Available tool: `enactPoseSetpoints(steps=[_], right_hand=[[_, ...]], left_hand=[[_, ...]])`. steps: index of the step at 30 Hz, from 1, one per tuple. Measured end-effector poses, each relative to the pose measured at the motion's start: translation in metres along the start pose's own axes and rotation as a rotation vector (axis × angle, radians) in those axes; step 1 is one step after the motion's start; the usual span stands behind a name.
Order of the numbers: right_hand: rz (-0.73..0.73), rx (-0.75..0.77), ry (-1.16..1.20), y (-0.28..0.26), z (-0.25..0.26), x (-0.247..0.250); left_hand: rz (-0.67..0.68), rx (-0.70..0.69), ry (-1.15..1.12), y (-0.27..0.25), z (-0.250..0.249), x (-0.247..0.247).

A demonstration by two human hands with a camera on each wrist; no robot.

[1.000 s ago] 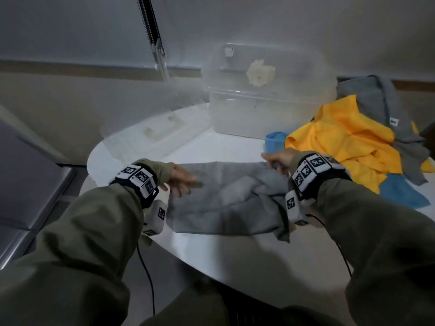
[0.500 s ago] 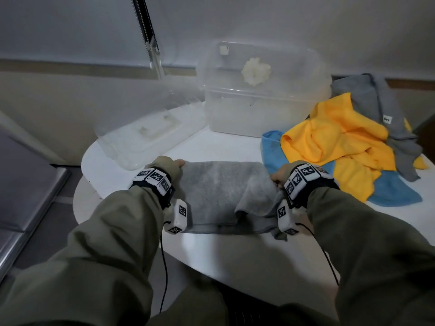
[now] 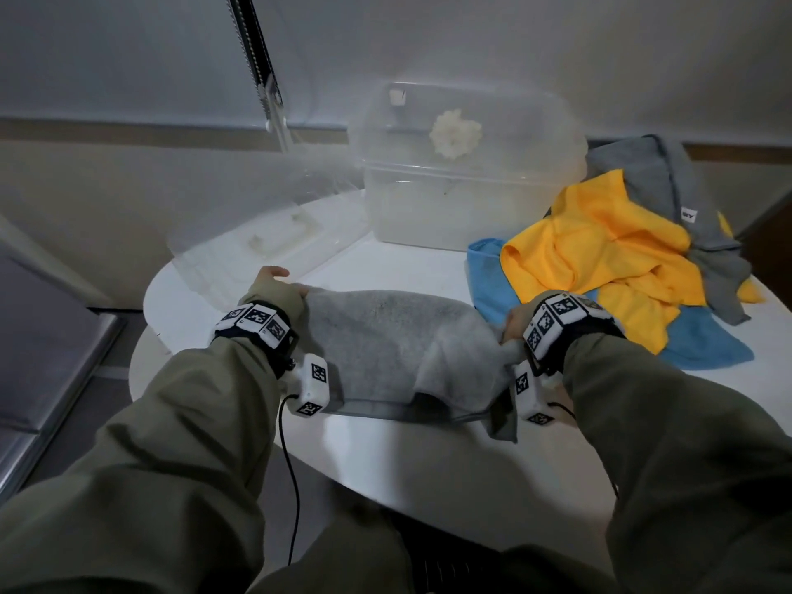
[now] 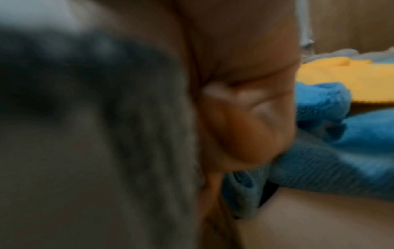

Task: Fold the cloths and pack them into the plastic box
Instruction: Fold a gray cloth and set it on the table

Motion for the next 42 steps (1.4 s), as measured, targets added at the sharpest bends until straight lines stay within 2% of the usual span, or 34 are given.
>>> enactPoseSetpoints(steps=[3, 7, 11, 16, 18, 21, 23, 25, 27, 30, 36, 39, 42], right_hand=[[-0.139, 0.021, 0.288, 0.006, -0.001, 0.03], [-0.306, -0.021, 0.263, 0.004, -0.002, 0.06], [-0.391, -0.077, 0.383, -0.004, -0.011, 0.063], [-0.35, -0.132, 1.098, 0.007, -0.015, 0.053], [-0.305, -0.077, 1.213, 0.008, -0.006, 0.053], [-0.349, -0.065, 1.289, 0.008, -0.003, 0.063], [-0.505, -0.077, 1.335, 0.008, -0.013, 0.077], [-0.58, -0.011, 1.372, 0.006, -0.017, 0.088], [-0.575, 0.07, 1.392, 0.005, -0.015, 0.096], [-0.636, 0.165, 1.345, 0.001, -0.012, 0.113], [-0.843, 0.176, 1.251, -0.008, -0.015, 0.143], [-0.893, 0.137, 1.163, -0.006, -0.019, 0.15], [-0.967, 0.168, 1.115, -0.012, -0.024, 0.157]], left_hand=[[-0.076, -0.035, -0.059, 0.002, -0.002, 0.009], [-0.089, -0.043, -0.173, 0.004, -0.005, 0.013], [-0.092, -0.051, -0.213, 0.005, -0.008, 0.015], [-0.159, -0.076, -0.313, 0.006, -0.011, 0.022], [-0.166, -0.113, -0.342, 0.008, -0.017, 0.023], [-0.186, -0.164, -0.354, 0.009, -0.028, 0.026], [-0.233, -0.191, -0.401, 0.009, -0.035, 0.033], [-0.248, -0.22, -0.475, 0.014, -0.043, 0.038], [-0.226, -0.266, -0.519, 0.018, -0.055, 0.043], [-0.222, -0.333, -0.52, 0.022, -0.078, 0.053], [-0.283, -0.416, -0.61, 0.022, -0.109, 0.073], [-0.31, -0.423, -0.581, 0.023, -0.116, 0.077], [-0.363, -0.378, -0.478, 0.033, -0.114, 0.083]])
Point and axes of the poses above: each hand's wrist, its own y-axis towards the middle knuckle, its own x-axis out of the back of the hand, z = x × y, the point moved 8 cm from there along y, towards the middle knuckle, and after that the axes turned 10 degrees about -z, right-handed, at the moved point
